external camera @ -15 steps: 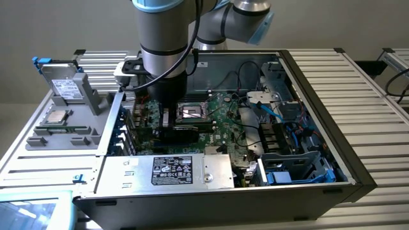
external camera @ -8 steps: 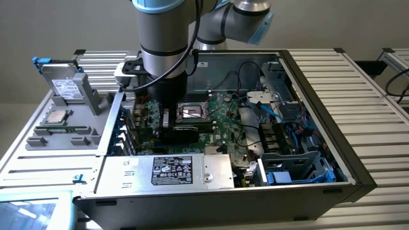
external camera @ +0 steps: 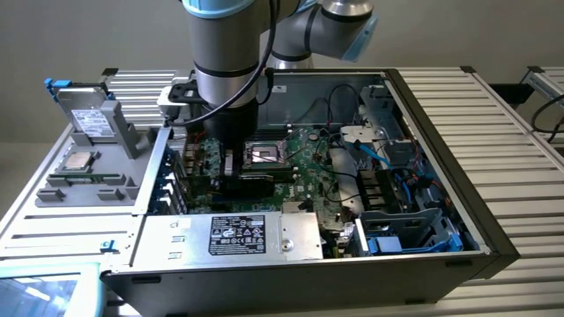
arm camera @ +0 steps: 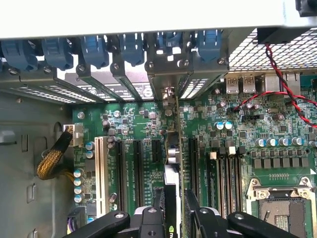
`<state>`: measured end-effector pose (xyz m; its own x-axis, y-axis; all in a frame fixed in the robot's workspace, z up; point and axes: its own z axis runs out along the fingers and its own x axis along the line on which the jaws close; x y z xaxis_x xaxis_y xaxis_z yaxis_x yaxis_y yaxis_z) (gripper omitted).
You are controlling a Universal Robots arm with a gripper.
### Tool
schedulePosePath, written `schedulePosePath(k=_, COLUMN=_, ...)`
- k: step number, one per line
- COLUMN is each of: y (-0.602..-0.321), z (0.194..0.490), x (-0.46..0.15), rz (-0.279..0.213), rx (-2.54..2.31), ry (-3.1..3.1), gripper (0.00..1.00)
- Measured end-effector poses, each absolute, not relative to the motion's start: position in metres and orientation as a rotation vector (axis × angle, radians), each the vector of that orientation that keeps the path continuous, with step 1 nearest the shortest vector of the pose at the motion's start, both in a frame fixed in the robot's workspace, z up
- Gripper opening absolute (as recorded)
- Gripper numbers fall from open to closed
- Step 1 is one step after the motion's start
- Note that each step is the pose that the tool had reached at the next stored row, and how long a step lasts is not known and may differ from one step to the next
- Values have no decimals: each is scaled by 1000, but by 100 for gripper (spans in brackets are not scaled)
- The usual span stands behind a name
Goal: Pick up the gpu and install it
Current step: 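Insert the gpu into the slot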
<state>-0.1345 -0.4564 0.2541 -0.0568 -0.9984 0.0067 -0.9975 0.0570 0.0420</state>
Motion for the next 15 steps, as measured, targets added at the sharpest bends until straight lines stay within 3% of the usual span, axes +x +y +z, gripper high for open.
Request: schedulePosePath(k=15, y=-456, z=254, x=-135, rz=-40, rx=2134, ry=-2259, gripper=27)
